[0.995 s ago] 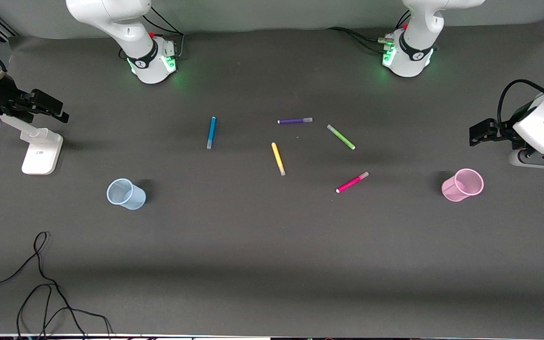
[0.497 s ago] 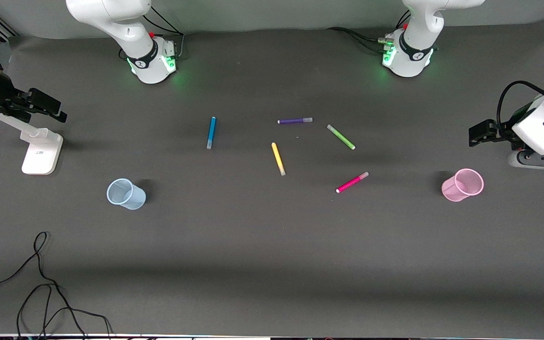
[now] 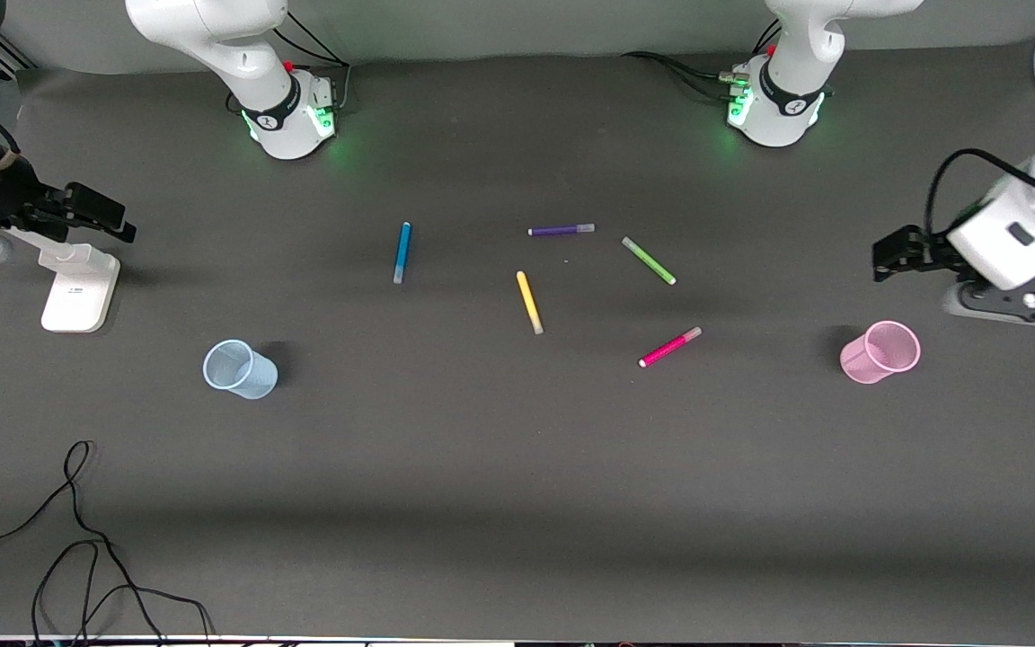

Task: Place pink and blue markers in matching cups
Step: 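Move both grippers from rest toward the markers in the middle, then lower the right gripper to the blue marker while the left gripper reaches the pink marker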

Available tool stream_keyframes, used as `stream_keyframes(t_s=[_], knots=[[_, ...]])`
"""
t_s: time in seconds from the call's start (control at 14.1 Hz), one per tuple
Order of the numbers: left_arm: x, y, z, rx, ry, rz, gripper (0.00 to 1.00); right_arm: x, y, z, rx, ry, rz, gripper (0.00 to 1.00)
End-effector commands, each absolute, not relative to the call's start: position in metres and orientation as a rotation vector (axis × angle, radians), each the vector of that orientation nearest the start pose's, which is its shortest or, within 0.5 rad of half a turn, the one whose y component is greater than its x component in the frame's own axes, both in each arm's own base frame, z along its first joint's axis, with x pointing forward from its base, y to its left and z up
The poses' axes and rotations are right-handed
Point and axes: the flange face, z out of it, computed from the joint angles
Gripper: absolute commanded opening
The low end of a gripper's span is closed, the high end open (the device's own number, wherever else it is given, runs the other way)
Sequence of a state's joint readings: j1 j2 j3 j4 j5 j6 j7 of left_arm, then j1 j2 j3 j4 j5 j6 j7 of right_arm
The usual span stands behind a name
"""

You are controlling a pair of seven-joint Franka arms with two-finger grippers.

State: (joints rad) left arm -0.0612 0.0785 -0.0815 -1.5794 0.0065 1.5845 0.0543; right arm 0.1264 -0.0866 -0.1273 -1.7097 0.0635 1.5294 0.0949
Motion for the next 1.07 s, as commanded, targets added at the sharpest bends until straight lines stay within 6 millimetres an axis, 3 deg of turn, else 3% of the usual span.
stream_keyframes(t_s=[0.0,0.21,0.36,0.5,0.78,0.99], knots=[[0.575,-0.129,0.574,-3.102,0.484,0.104,0.99,0.54,0.01,0.576,-3.057,0.239,0.249,1.0],[0.568,-0.167,0.572,-3.012,0.94,0.095,0.99,0.547,0.038,0.55,-3.061,0.222,0.338,1.0],[0.563,-0.208,0.554,-2.937,1.153,0.131,0.99,0.549,0.058,0.513,-3.058,0.178,0.541,1.0],[0.562,-0.229,0.55,-2.853,1.354,0.087,0.99,0.554,0.083,0.478,-3.011,0.141,0.668,1.0],[0.564,-0.243,0.538,-2.831,1.424,0.09,1.0,0.54,0.123,0.426,-2.945,0.058,0.943,1.0],[0.565,-0.245,0.53,-2.829,1.429,0.104,1.0,0.516,0.163,0.379,-2.925,0.141,1.051,1.0]])
